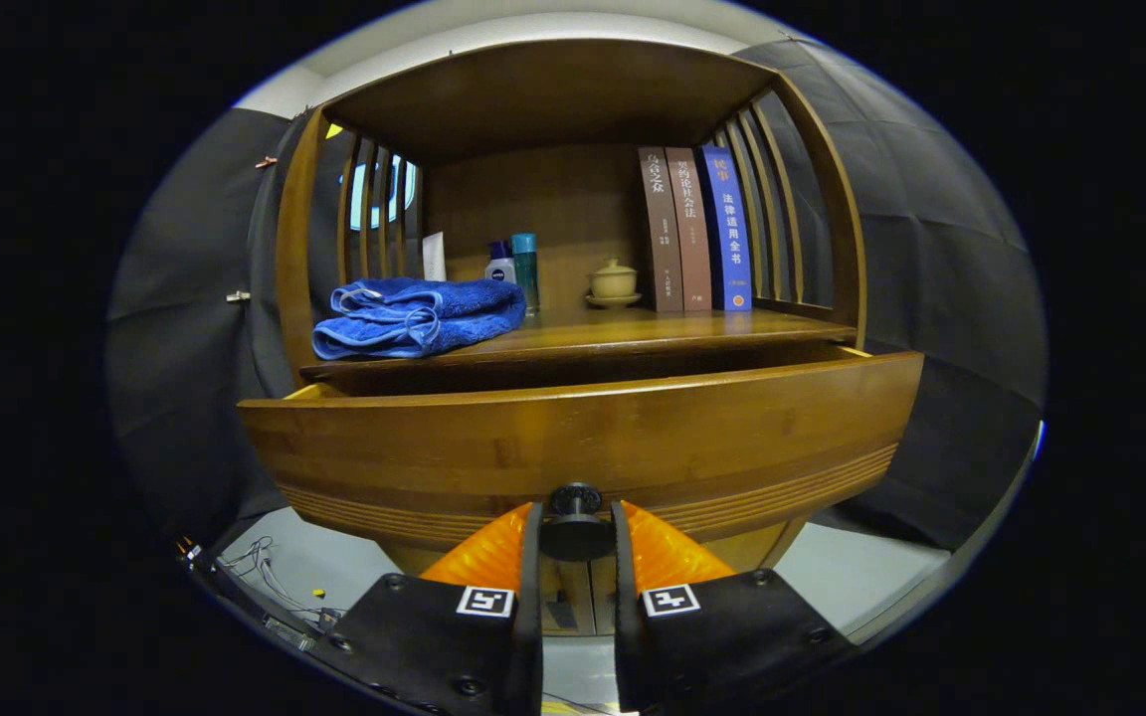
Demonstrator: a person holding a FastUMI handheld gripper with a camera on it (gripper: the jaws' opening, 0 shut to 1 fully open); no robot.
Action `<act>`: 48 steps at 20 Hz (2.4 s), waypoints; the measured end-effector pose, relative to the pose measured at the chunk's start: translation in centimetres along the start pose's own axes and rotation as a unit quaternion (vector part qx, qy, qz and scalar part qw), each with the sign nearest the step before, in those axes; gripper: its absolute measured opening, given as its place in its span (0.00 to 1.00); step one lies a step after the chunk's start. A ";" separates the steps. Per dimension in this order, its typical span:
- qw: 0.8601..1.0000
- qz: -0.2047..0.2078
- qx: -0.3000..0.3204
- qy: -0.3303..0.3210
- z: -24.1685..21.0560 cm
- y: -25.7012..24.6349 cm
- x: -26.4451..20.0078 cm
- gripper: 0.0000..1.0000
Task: Pull open the drawer, take out the items inside it, and place them on the countertop above the cabinet.
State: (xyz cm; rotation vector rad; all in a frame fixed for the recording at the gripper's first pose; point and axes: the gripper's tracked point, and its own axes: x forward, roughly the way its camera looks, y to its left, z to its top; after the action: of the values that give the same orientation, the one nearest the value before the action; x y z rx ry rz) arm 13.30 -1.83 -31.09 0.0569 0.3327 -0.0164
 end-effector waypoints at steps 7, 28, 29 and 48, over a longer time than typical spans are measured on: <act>1.000 0.005 -0.005 0.005 -1.3 -0.2 -4.9 0.32; 0.997 0.034 -0.072 0.017 -2.9 -0.1 -9.9 0.99; 0.996 0.032 -0.080 0.012 -1.7 -0.4 -10.6 0.99; 0.964 0.026 -0.091 0.248 6.9 -3.5 6.1 0.99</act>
State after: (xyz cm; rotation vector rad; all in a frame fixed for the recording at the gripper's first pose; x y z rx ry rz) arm 21.20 -5.74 -26.74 -0.1156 0.8332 0.0817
